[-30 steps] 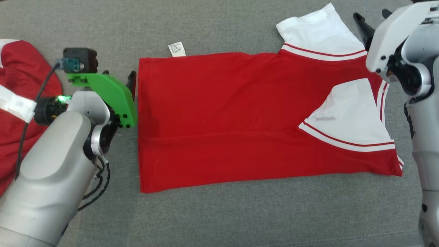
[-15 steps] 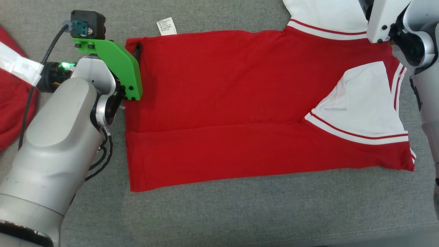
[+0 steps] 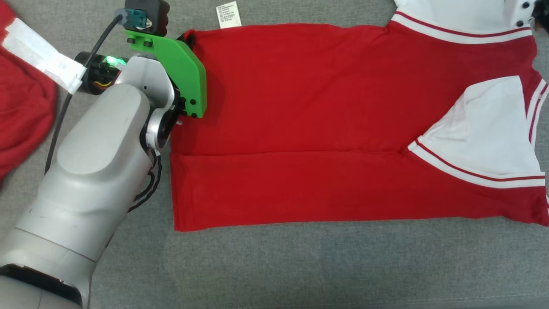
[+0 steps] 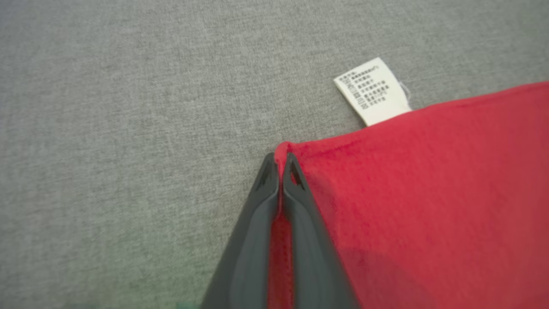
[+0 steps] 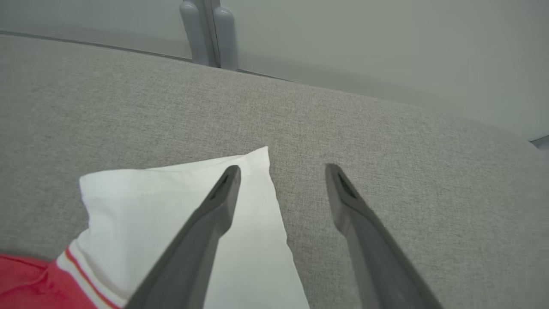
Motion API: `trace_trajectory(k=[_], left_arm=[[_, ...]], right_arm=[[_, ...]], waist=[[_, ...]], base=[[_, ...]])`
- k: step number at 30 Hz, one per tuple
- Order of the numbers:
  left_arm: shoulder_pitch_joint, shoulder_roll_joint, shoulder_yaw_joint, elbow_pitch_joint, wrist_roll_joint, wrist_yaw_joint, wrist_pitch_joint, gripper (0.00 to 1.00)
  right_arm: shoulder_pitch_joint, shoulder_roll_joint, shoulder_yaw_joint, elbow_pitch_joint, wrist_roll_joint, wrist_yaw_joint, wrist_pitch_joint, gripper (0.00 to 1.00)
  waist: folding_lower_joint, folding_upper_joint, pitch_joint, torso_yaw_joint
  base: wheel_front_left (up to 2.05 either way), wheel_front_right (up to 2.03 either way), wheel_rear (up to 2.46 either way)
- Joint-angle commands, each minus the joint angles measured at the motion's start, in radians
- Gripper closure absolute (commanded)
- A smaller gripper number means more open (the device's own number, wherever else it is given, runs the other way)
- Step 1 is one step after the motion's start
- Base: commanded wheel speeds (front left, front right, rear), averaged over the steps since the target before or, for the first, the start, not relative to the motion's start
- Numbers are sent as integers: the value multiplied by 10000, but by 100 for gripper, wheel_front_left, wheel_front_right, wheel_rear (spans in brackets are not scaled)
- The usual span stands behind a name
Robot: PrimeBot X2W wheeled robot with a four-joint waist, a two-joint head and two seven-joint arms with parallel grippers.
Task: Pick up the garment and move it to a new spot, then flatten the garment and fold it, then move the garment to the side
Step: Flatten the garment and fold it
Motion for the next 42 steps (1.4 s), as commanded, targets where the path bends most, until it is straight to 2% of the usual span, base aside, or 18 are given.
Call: trace_trajectory(k=[1,8,15,16,17,18,27,39,42], left_arm=[[620,-94,-270,223,51,26,130,100],[624,-385,-437,-37,105,8,-170,100],[652,-490,-545,-114,103,-69,-324,100],[654,-484,-553,-101,104,-66,-341,100],[654,-477,-553,-87,112,-61,-359,100],[655,-467,-553,-71,123,-48,-399,100],[533,-350,-174,28,324,302,-1607,100],[756,-283,-63,219,320,69,-2942,100],[958,-203,-180,207,403,-128,-3284,100]], right_arm=[[-223,-135,-46,214,-89,-14,151,0],[-671,-357,41,790,-169,-14,769,0],[-635,-593,245,1073,-132,-14,950,0],[-616,-591,235,1091,-104,-14,918,50],[-609,-618,218,1119,-63,-14,880,71],[-596,-641,202,1151,-40,-14,827,100],[-388,-430,-34,857,479,-16,-567,100],[1082,-980,468,-377,1816,-16,-939,100],[1681,-1129,527,-787,2059,-14,-975,100]], waist=[[-1,0,303,363],[-1,0,643,872],[-1,0,780,1031],[-1,0,783,1029],[-1,0,785,1025],[-1,0,778,1016],[-1,0,281,795],[-1,0,-731,446],[-1,0,-987,378]], base=[[0,0,0],[0,0,0],[0,0,0],[0,0,0],[0,0,0],[0,0,0],[0,0,0],[0,0,0],[0,0,0]])
